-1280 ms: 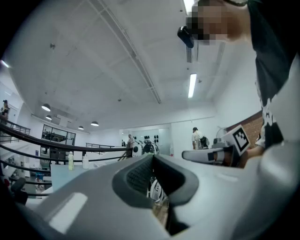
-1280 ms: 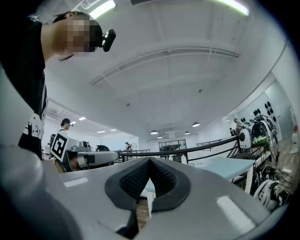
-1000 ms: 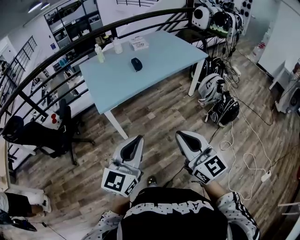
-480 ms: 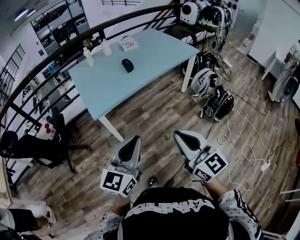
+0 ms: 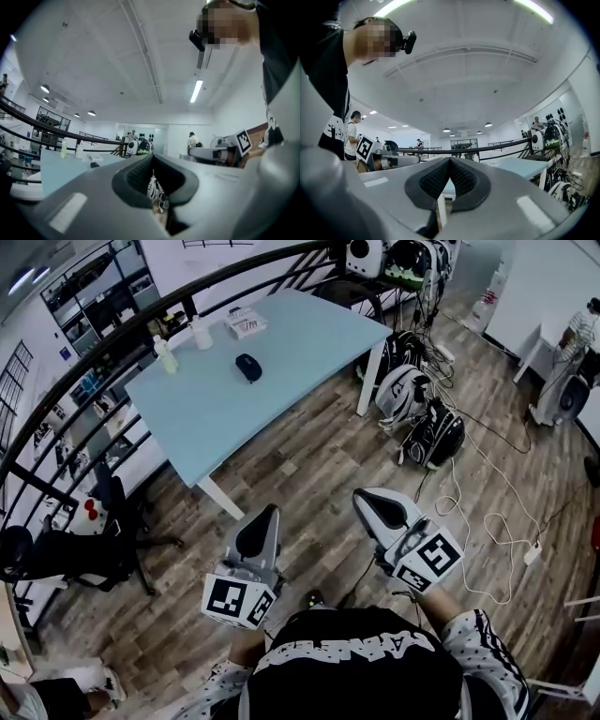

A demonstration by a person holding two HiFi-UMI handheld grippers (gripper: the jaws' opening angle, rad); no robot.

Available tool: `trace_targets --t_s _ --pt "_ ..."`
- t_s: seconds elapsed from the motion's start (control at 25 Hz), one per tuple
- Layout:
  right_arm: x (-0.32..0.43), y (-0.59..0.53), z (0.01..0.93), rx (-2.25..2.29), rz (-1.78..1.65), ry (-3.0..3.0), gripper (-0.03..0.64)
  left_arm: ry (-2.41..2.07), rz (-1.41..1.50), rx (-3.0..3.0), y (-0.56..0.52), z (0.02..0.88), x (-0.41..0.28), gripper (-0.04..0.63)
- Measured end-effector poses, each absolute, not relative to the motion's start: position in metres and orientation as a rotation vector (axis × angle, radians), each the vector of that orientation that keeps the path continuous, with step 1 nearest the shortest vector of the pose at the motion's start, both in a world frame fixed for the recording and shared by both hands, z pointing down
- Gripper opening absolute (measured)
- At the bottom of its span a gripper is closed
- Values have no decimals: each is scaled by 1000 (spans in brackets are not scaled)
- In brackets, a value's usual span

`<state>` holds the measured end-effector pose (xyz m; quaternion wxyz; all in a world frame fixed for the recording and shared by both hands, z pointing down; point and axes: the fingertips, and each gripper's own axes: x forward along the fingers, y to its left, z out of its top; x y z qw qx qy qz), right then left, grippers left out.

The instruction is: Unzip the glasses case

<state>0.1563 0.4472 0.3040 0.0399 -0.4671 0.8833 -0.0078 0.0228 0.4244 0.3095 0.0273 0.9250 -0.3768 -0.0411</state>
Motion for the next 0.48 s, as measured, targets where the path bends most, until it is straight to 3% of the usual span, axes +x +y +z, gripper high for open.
trace_targets --t_s 0.48 --pt "111 418 303 -1416 -36 2733 -3 -1190 -112 2838 399 319 -32 0"
